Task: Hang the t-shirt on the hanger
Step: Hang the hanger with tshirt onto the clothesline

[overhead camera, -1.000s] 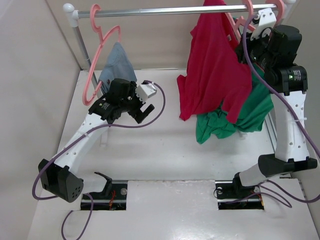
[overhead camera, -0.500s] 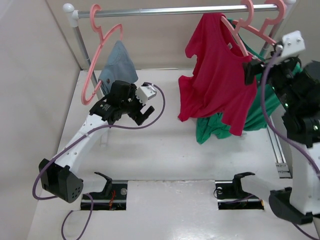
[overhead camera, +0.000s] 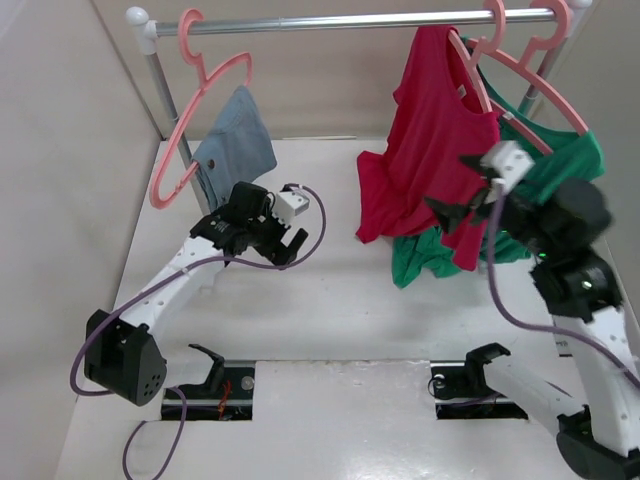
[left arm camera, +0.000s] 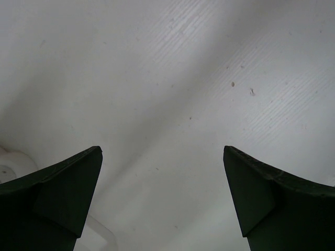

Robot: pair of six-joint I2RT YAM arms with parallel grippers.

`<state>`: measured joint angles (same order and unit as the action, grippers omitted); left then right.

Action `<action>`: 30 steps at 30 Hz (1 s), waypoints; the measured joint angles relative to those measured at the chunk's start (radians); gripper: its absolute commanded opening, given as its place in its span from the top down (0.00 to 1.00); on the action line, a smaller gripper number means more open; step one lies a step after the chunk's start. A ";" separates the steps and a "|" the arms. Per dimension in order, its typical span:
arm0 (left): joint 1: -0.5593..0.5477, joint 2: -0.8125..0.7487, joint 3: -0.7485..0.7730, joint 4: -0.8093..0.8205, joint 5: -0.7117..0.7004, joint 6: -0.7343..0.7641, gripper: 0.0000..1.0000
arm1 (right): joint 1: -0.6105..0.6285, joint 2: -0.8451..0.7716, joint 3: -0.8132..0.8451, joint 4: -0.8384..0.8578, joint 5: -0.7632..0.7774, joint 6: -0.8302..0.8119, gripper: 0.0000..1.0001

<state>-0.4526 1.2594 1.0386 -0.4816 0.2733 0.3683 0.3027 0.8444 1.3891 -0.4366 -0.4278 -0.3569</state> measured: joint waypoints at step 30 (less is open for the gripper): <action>0.009 0.002 -0.161 0.127 -0.061 -0.090 0.00 | 0.136 -0.167 -0.959 0.175 0.388 0.514 0.01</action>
<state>-0.4435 1.2617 0.8772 -0.3550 0.2123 0.2783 0.4389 0.6769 0.4305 -0.2615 -0.0395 0.1574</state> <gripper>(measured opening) 0.997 0.993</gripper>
